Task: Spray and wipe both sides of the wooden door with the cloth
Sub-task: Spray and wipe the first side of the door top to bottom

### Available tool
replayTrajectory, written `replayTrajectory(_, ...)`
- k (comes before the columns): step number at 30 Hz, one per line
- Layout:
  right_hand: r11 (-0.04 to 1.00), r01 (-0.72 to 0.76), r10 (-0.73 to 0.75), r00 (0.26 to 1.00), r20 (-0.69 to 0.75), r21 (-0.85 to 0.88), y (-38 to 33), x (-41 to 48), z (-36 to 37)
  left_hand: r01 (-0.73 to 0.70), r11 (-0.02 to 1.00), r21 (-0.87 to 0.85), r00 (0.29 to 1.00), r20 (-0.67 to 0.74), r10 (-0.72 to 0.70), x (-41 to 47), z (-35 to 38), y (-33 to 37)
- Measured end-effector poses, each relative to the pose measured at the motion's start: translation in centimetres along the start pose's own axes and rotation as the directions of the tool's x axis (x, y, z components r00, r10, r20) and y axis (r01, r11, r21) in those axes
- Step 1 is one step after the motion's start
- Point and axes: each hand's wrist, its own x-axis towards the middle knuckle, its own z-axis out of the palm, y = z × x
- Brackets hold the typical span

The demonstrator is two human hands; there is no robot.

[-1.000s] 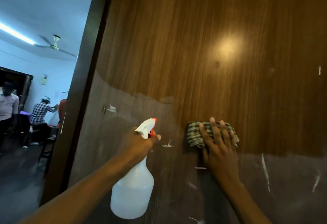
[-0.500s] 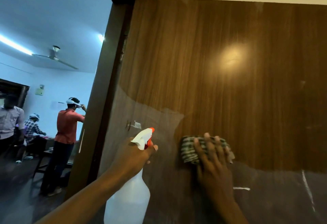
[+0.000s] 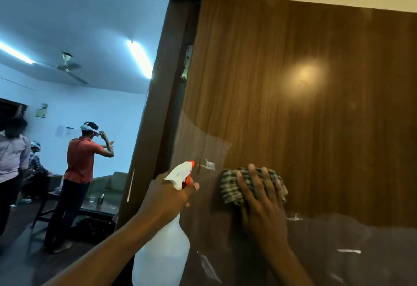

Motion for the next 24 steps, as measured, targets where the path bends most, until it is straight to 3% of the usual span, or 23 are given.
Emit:
replayTrajectory(5, 0.931, -0.346, 0.355, 0.933, -0.063, 0.116, -3.5, 6.7, -0.5, -0.034, 0.999, -0.006, 0.999, 0.005, 0.034, 1.2, -3.0, -1.0)
replayTrajectory(9, 0.979, -0.184, 0.189, 0.981, -0.052, 0.086, -8.9, 11.7, 1.6, -0.071, 0.997, 0.012, 0.997, 0.022, 0.071, 1.9, -4.8, -1.9)
replayTrajectory(15, 0.990, 0.139, -0.138, 0.990, -0.028, 0.035, -9.2, 5.3, 2.5, -0.096, 0.995, -0.003, 0.994, 0.042, 0.096, 1.6, -7.2, -2.5)
replayTrajectory(17, 0.993, 0.115, -0.114, 0.993, -0.030, 0.038, -8.0, 4.9, 1.8, -0.101, 0.995, 0.022, 0.994, 0.047, 0.100, 1.2, -7.7, -2.6)
replayTrajectory(21, 0.972, -0.202, 0.209, 0.977, -0.051, 0.117, -9.4, 11.6, 1.0, -0.101, 0.993, 0.054, 0.995, 0.029, 0.100, 1.3, -8.4, -3.0)
replayTrajectory(24, 0.972, -0.192, 0.204, 0.976, -0.074, 0.137, -11.7, 17.7, 1.2, -0.120, 0.991, 0.064, 0.992, 0.033, 0.118, 1.1, -8.5, -2.8)
